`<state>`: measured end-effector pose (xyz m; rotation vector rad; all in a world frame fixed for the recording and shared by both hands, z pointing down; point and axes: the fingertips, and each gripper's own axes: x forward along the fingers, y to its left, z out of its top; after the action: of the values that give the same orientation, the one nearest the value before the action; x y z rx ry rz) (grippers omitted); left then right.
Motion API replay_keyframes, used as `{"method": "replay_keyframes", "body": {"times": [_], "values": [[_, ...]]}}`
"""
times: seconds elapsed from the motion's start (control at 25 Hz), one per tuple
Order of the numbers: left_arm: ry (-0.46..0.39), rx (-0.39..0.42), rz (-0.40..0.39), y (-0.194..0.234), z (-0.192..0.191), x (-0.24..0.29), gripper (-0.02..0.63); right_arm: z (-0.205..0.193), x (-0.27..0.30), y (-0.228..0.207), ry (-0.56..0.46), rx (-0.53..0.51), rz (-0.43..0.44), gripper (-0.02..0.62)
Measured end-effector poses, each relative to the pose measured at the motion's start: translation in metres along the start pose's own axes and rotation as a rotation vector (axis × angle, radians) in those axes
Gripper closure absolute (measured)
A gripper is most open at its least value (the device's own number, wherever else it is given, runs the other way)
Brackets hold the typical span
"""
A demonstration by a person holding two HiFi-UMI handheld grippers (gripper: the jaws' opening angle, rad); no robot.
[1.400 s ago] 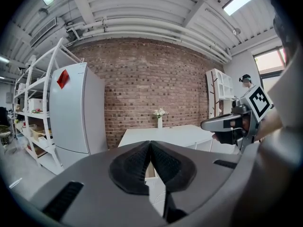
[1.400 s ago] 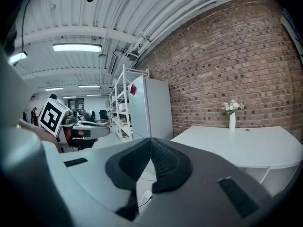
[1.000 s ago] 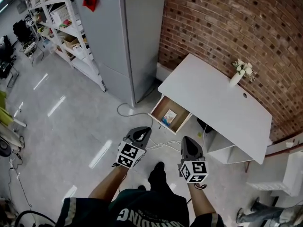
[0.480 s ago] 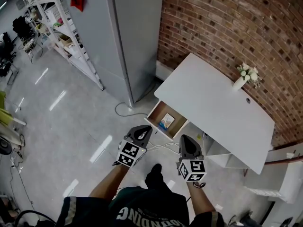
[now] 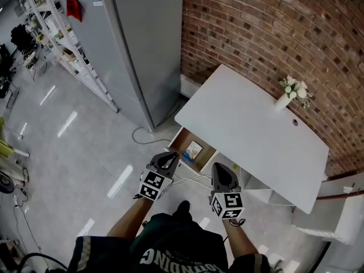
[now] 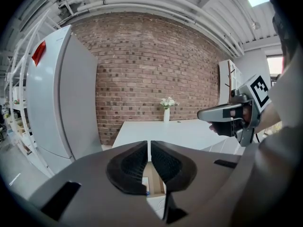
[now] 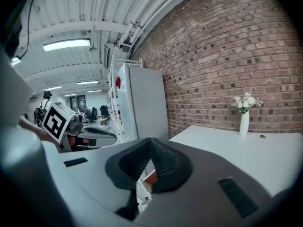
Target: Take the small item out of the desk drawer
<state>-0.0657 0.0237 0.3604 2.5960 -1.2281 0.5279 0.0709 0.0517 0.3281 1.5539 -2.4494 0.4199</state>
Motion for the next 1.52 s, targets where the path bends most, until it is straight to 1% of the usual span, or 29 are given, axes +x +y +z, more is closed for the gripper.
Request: {"method": "replay_keyframes", "body": {"times": [0.24, 0.48, 0.84, 1.16, 1.52], "values": [[0.001, 0.003, -0.022, -0.014, 0.006, 0.028, 0.588, -0.003, 0.002, -0.016, 0.015, -0.008, 0.003, 0.571], [0.011, 0.012, -0.042, -0.017, 0.011, 0.045, 0.588, -0.001, 0.006, -0.024, 0.011, -0.008, -0.003, 0.571], [0.039, 0.029, -0.104, -0.023, 0.009, 0.075, 0.588, -0.003, 0.008, -0.044, 0.025, 0.01, -0.05, 0.571], [0.085, 0.034, -0.147, -0.022, -0.013, 0.097, 0.588, -0.026, 0.021, -0.051, 0.063, 0.043, -0.073, 0.571], [0.156, 0.01, -0.17, -0.021, -0.058, 0.104, 0.588, -0.064, 0.035, -0.039, 0.134, 0.067, -0.059, 0.571]]}}
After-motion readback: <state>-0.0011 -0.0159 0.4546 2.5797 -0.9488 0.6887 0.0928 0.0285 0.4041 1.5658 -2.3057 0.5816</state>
